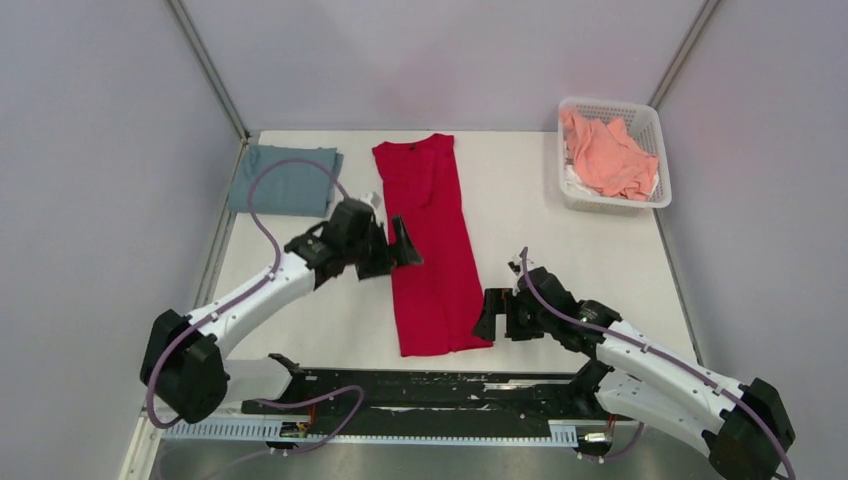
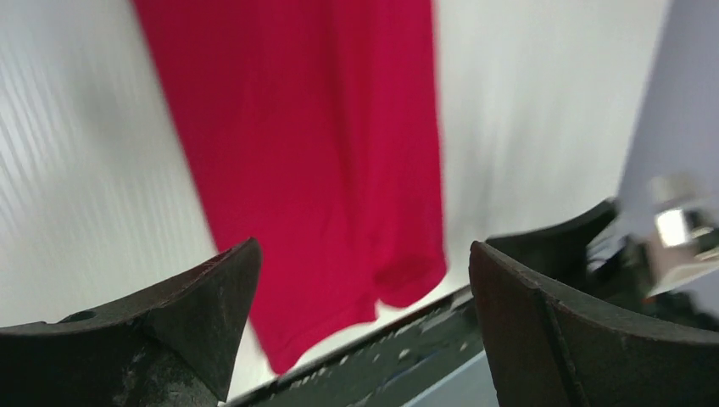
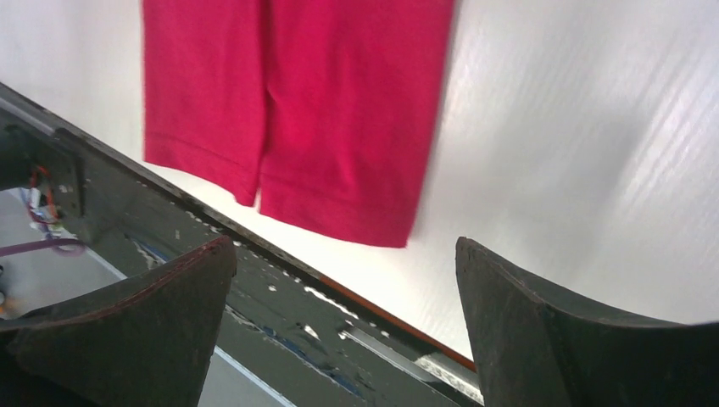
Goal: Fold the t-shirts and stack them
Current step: Grab the bottom of the folded rectangular tshirt with both arms
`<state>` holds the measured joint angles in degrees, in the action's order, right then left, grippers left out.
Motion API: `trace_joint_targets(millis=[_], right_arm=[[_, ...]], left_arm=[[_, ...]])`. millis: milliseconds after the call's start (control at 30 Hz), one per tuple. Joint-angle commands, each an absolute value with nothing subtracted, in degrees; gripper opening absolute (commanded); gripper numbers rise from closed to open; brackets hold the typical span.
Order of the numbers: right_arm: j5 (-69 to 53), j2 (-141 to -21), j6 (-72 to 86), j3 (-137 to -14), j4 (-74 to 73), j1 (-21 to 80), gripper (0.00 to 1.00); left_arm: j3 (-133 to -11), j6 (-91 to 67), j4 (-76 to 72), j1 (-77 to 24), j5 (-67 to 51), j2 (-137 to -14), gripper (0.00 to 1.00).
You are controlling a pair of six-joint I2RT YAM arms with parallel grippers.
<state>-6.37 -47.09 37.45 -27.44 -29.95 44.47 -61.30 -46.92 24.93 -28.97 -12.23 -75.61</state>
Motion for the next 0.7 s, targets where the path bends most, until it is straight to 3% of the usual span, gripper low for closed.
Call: trace_joint_targets(millis=[0, 233, 433, 600, 667], right_arm=[[-6.8, -48.3, 39.2, -26.2, -30.8, 44.0, 0.96], [-3.6, -47.4, 39.7, -25.5, -29.8, 44.0, 0.82], [-3.8, -50.1, 40.9, -24.2, -25.5, 43.9, 0.70], [-4.7, -53.7, 39.8, -23.6, -22.9, 43.9, 0.67], [-4.8, -55.2, 39.1, -23.6, -22.9, 43.9, 0.65]], left_arm=[[-43.7, -56.2, 21.1, -37.6, -1.2, -66.1, 1.00], [-32.4, -65.8, 22.8, -50.1, 0.9, -61.4, 0.97], [-30.0, -68.9, 17.0, -53.6, -2.1, -69.0, 0.79], [-30.5, -69.4, 16.7, -54.0, -4.1, -73.7, 0.53], [-30.3, -69.9, 16.3, -54.6, -4.4, -74.5, 0.47]])
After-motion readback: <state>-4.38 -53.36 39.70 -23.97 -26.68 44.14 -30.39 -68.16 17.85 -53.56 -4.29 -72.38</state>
